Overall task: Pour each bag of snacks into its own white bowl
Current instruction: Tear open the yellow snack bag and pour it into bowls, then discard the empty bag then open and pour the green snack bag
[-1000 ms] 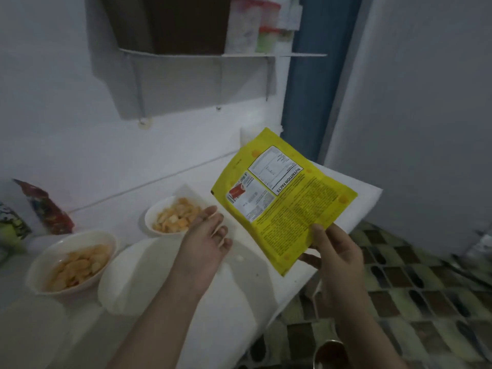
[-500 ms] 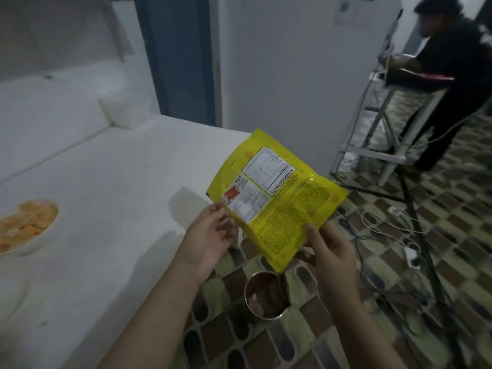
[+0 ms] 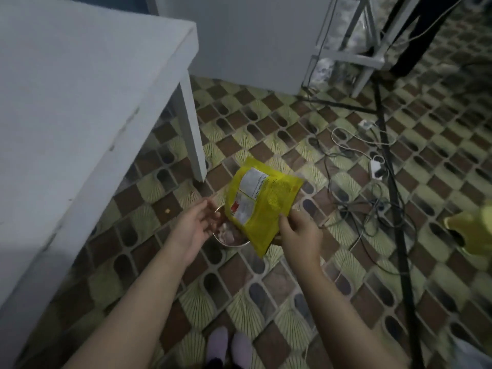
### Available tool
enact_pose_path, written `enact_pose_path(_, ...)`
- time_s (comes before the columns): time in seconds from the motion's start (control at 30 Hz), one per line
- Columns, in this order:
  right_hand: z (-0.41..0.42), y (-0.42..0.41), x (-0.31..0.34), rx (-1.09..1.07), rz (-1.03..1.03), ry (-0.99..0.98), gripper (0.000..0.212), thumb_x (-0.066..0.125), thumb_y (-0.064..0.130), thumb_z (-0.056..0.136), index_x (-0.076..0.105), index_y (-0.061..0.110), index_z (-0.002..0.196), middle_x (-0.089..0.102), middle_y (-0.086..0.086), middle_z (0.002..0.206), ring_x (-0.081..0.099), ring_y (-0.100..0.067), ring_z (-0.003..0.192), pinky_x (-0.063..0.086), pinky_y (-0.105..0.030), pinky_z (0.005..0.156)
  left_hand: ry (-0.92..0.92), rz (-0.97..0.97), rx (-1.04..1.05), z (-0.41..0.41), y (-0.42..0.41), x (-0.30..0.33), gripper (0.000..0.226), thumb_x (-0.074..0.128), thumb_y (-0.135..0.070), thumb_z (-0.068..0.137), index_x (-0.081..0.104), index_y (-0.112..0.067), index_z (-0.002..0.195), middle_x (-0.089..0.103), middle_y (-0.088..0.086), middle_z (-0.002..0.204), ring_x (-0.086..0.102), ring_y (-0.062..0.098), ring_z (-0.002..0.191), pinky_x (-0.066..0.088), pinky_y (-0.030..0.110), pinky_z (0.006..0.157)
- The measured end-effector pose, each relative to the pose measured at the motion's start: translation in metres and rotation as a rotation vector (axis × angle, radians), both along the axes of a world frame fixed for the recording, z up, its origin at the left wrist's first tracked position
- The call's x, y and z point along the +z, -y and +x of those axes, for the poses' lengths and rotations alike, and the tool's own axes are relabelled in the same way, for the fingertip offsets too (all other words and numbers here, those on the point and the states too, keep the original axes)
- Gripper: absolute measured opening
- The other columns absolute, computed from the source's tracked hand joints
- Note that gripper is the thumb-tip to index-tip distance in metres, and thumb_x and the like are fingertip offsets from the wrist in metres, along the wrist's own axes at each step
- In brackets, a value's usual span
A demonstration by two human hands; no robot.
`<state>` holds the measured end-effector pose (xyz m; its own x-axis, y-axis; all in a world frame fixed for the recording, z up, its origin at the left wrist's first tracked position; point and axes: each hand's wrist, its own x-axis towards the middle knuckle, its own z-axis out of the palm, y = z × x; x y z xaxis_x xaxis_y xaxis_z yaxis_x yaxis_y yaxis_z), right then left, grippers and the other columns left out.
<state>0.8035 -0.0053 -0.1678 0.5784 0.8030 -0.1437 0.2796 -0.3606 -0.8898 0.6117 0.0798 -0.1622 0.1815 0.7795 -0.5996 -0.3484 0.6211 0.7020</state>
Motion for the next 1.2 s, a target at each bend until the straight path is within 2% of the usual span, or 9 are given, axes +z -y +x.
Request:
enact_pose_path(0.2, 0.003, -0.037, -0.114, 0.069, -0.19, 0.07, 0.029, 0.053, 0.024, 0.091, 0.06, 0.008, 0.068, 0.061, -0.009, 0.06, 0.065, -0.032, 0.058, 0.056, -0.052, 0.051, -0.137, 0.012, -0.042, 0.001, -0.012, -0.085, 0.016, 0.046, -0.013, 0.099, 0.062, -0.015, 0.104, 0.068, 0.001, 0.091, 0.064, 0.016, 0.082, 0.047, 0.031, 0.076)
enact_pose_path(0.33, 0.0, -0.071, -0.201, 0.127, -0.264, 0.132, 0.033, 0.053, 0.015, 0.091, 0.049, 0.011, 0.058, 0.052, -0.003, 0.053, 0.053, -0.019, 0.048, 0.044, -0.029, 0.044, -0.217, 0.036, -0.052, 0.002, -0.03, -0.169, 0.018, 0.047, -0.011, 0.099, 0.063, -0.013, 0.106, 0.069, 0.003, 0.094, 0.065, 0.017, 0.085, 0.048, 0.032, 0.079)
enact_pose_path(0.57, -0.007, -0.124, -0.346, 0.224, -0.358, 0.214, 0.039, 0.056, 0.014, 0.093, 0.043, 0.016, 0.057, 0.049, 0.0, 0.055, 0.041, -0.01, 0.049, 0.025, -0.025, 0.046, -0.291, 0.063, -0.054, 0.003, -0.06, -0.307, 0.017, 0.048, -0.014, 0.099, 0.064, -0.015, 0.106, 0.07, 0.002, 0.097, 0.067, 0.016, 0.087, 0.049, 0.031, 0.075)
enact_pose_path(0.7, -0.018, -0.139, -0.375, 0.298, -0.424, 0.18, 0.026, 0.054, 0.029, 0.1, 0.063, 0.007, 0.112, 0.07, -0.013, 0.105, 0.064, -0.028, 0.093, 0.04, -0.028, 0.07, -0.334, 0.071, -0.076, 0.003, -0.061, -0.326, 0.019, 0.049, -0.017, 0.099, 0.064, -0.016, 0.11, 0.07, 0.004, 0.102, 0.066, 0.019, 0.094, 0.05, 0.031, 0.08)
enact_pose_path(0.77, -0.022, -0.133, -0.363, 0.262, -0.389, 0.122, 0.039, 0.052, 0.027, 0.101, 0.054, 0.011, 0.137, 0.066, -0.009, 0.125, 0.063, -0.029, 0.112, 0.05, -0.035, 0.087, -0.353, 0.071, -0.089, 0.002, -0.055, -0.31, 0.018, 0.05, -0.017, 0.098, 0.064, -0.017, 0.11, 0.071, 0.004, 0.103, 0.067, 0.021, 0.097, 0.05, 0.032, 0.081)
enact_pose_path(0.83, -0.028, -0.121, -0.325, 0.231, -0.305, 0.059, 0.041, 0.051, 0.024, 0.101, 0.051, 0.017, 0.141, 0.064, -0.002, 0.129, 0.062, -0.022, 0.114, 0.053, -0.032, 0.087, -0.349, 0.074, -0.082, 0.004, -0.049, -0.281, 0.018, 0.049, -0.017, 0.099, 0.064, -0.017, 0.109, 0.071, 0.004, 0.103, 0.067, 0.022, 0.098, 0.05, 0.031, 0.08)
enact_pose_path(0.93, -0.037, -0.103, -0.246, 0.159, -0.137, -0.016, 0.026, 0.051, 0.019, 0.101, 0.063, 0.02, 0.124, 0.067, 0.008, 0.113, 0.062, -0.009, 0.101, 0.046, -0.014, 0.068, -0.31, 0.137, -0.066, 0.008, -0.042, -0.216, 0.018, 0.047, -0.014, 0.099, 0.063, -0.015, 0.108, 0.07, 0.003, 0.098, 0.066, 0.018, 0.092, 0.051, 0.028, 0.076)
enact_pose_path(1.07, -0.048, -0.092, -0.12, 0.14, 0.118, -0.124, 0.015, 0.05, 0.018, 0.102, 0.064, 0.022, 0.103, 0.067, 0.014, 0.092, 0.063, 0.0, 0.083, 0.051, -0.019, 0.069, -0.301, 0.305, -0.055, 0.014, -0.038, -0.11, 0.017, 0.047, -0.018, 0.1, 0.064, -0.019, 0.101, 0.067, 0.001, 0.093, 0.062, 0.017, 0.086, 0.05, 0.028, 0.076)
enact_pose_path(1.2, -0.063, -0.09, 0.014, 0.262, 0.345, -0.154, 0.019, 0.046, 0.024, 0.103, 0.064, 0.022, 0.099, 0.067, 0.005, 0.087, 0.065, -0.014, 0.081, 0.056, -0.035, 0.073, -0.359, 0.49, 0.013, 0.004, -0.027, 0.02, 0.021, 0.046, -0.022, 0.101, 0.065, -0.027, 0.095, 0.066, -0.002, 0.089, 0.062, 0.017, 0.085, 0.05, 0.028, 0.075)
